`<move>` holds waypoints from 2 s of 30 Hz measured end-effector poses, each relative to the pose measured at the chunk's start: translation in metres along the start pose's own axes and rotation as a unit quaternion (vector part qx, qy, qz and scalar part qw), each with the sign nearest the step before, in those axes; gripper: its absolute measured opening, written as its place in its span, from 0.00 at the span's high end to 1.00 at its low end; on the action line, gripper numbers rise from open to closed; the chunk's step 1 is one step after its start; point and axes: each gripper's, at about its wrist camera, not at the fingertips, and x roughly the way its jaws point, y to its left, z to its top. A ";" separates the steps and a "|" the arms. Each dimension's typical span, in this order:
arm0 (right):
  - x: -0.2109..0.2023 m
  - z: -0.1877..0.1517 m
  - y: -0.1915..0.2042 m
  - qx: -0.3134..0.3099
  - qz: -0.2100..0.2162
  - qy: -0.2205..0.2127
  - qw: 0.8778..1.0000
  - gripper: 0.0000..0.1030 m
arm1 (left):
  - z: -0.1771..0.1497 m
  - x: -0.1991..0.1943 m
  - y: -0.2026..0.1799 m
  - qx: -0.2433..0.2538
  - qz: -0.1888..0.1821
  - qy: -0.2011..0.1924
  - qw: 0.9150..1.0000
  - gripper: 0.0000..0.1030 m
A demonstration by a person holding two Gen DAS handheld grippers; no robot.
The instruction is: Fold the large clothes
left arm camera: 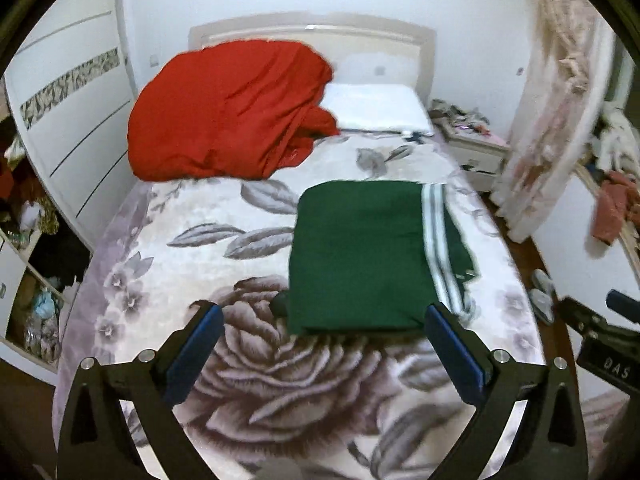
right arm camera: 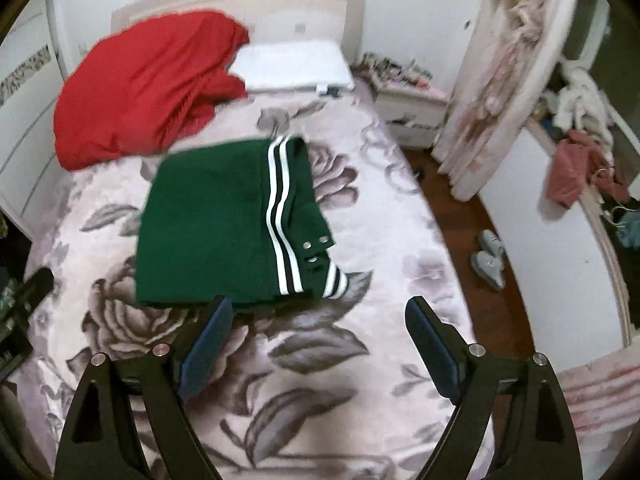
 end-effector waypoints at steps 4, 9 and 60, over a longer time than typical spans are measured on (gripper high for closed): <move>-0.086 -0.019 -0.011 0.006 0.002 -0.018 1.000 0.13 | -0.008 -0.061 -0.013 0.016 -0.001 -0.009 1.000 0.00; -0.184 -0.044 -0.021 0.007 0.005 -0.055 0.998 0.13 | -0.020 -0.129 -0.025 0.025 0.001 -0.021 0.999 0.00; -0.403 -0.080 -0.057 -0.014 0.048 -0.147 0.988 0.06 | -0.049 -0.289 -0.023 -0.017 0.042 -0.073 0.996 0.00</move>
